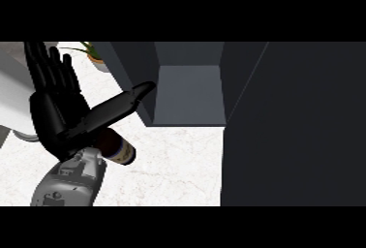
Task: Pick up the wine, place it into the cabinet and close the cabinet
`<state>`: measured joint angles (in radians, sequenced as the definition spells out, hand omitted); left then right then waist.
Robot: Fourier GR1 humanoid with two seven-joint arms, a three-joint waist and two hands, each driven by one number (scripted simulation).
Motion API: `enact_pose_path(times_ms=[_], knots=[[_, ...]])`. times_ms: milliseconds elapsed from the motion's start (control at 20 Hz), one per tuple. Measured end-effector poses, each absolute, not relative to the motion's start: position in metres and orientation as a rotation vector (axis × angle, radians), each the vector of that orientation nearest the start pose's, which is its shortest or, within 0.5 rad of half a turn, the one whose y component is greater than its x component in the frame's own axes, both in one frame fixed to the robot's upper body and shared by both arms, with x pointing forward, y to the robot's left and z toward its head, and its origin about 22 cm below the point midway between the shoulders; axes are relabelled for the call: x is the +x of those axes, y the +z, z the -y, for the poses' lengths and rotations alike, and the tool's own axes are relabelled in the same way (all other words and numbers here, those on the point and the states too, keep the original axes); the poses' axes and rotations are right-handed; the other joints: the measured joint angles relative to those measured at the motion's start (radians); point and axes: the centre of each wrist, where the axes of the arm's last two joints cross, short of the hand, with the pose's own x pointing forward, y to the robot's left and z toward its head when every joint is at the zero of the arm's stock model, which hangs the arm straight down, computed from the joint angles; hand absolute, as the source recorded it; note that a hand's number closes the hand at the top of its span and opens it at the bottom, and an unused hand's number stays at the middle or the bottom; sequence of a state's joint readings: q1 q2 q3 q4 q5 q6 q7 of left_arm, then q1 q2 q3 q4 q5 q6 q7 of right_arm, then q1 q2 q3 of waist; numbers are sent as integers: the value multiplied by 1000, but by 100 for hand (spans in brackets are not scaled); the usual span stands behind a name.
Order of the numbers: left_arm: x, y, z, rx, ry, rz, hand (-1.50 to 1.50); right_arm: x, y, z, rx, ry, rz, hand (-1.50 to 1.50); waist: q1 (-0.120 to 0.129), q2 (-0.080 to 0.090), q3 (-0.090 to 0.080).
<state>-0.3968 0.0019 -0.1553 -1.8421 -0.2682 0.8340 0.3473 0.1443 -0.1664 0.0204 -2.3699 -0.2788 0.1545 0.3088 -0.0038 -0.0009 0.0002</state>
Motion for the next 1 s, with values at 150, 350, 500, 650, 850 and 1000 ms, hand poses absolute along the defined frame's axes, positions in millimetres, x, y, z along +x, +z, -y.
enact_pose_path(times_ms=[150,350,500,650,850,1000], knots=[[280,158,-143,335,554,1902,-150,152,156,249,237,232,1902,-150,-1,0,0],[278,155,-140,352,555,1891,-150,153,154,247,240,231,1895,-150,0,0,0],[272,158,-135,359,555,1880,-150,156,156,245,240,234,1901,-150,1,0,0],[270,154,-139,382,560,1867,-150,155,160,243,247,234,1892,-150,1,0,0],[261,148,-147,405,576,1839,-150,156,159,238,249,241,1894,-150,2,0,0],[253,141,-152,436,592,1821,-150,152,158,237,248,234,1898,-150,2,0,0]])
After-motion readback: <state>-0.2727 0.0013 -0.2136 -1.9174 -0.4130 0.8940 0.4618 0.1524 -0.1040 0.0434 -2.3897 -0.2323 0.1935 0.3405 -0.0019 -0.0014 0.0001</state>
